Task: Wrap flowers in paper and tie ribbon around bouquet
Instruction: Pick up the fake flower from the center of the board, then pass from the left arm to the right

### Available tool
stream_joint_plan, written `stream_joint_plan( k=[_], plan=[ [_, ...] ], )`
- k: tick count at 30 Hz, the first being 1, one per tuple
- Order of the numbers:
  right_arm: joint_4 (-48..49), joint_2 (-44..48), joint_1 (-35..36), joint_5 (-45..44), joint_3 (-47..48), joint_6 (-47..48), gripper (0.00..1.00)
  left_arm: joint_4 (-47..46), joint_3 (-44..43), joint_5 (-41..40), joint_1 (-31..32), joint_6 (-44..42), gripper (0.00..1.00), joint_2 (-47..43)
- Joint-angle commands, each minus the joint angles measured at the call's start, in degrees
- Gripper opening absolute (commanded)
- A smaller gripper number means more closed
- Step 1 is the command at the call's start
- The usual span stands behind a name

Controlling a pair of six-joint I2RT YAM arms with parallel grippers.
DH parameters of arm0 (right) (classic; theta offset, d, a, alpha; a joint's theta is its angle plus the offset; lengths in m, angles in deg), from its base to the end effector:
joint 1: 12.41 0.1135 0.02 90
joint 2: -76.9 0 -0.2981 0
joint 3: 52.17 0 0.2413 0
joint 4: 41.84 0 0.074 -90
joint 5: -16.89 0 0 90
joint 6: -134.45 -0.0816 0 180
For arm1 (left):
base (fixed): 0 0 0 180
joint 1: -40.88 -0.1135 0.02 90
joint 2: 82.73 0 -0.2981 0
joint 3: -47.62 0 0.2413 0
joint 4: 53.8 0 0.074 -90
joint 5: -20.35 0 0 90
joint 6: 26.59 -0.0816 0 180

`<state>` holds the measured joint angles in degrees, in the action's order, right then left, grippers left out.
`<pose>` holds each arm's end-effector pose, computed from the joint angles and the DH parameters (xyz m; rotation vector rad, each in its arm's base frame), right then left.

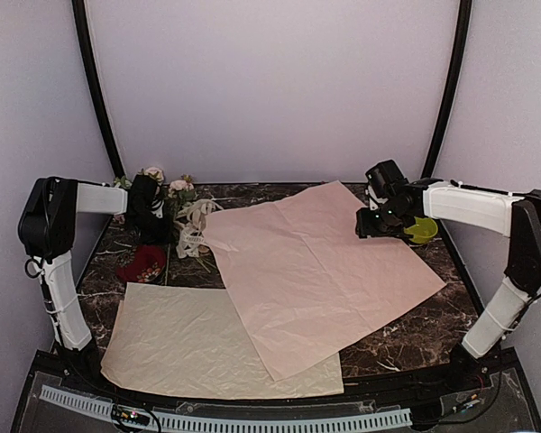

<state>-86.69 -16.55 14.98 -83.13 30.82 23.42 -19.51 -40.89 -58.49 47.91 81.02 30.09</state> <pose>0.3289 0.1544 0.2403 -0.0708 2.5177 0.1212 0.4306 -0.0690 0.1574 -0.1698 2.6135 -0.4069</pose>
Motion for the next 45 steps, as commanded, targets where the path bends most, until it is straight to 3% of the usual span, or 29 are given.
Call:
stream_joint_plan(
  k=[1,11,19,28,31,34,36,39,42,45],
  plan=[
    [-0.25,0.01,0.61,0.13,-0.04,0.56,0.55,1.73,0.61,-4.37,0.10,0.49,0.00,-4.61],
    [-0.57,1.70,1.23,1.19,0.61,0.99,0.55,-0.87,1.65,-14.58,-1.04,0.54,0.00,-17.38],
    [2.33,6.87,2.19,5.21,-0.04,3.30,0.55,-2.05,-0.37,-23.96,-1.73,-4.93,0.00,-26.33],
    [6.37,8.73,5.52,12.60,1.69,6.31,0.54,-9.70,1.75,4.07,-0.56,-12.43,0.00,-34.68],
    [11.09,9.53,8.89,19.91,2.94,8.44,0.54,-16.09,4.56,12.15,6.37,-16.10,0.00,-38.82],
    [20.22,9.58,13.12,28.19,5.46,8.25,0.55,-23.27,7.18,18.52,16.65,-19.39,0.00,-41.71],
    [30.89,8.77,15.56,33.22,6.68,5.39,0.56,-32.16,9.27,22.70,21.24,-15.90,0.00,-42.39],
    [44.87,6.45,18.37,38.90,8.68,-1.47,0.56,-42.83,11.46,27.69,24.59,-8.09,0.00,-41.44],
    [57.57,4.62,20.95,40.85,8.57,-7.01,0.60,-47.50,11.88,29.41,27.18,-4.04,0.00,-39.52],
    [61.01,2.83,22.98,38.78,10.36,-7.84,0.69,-47.83,11.79,29.67,29.67,-3.63,0.00,-37.70]
  ],
)
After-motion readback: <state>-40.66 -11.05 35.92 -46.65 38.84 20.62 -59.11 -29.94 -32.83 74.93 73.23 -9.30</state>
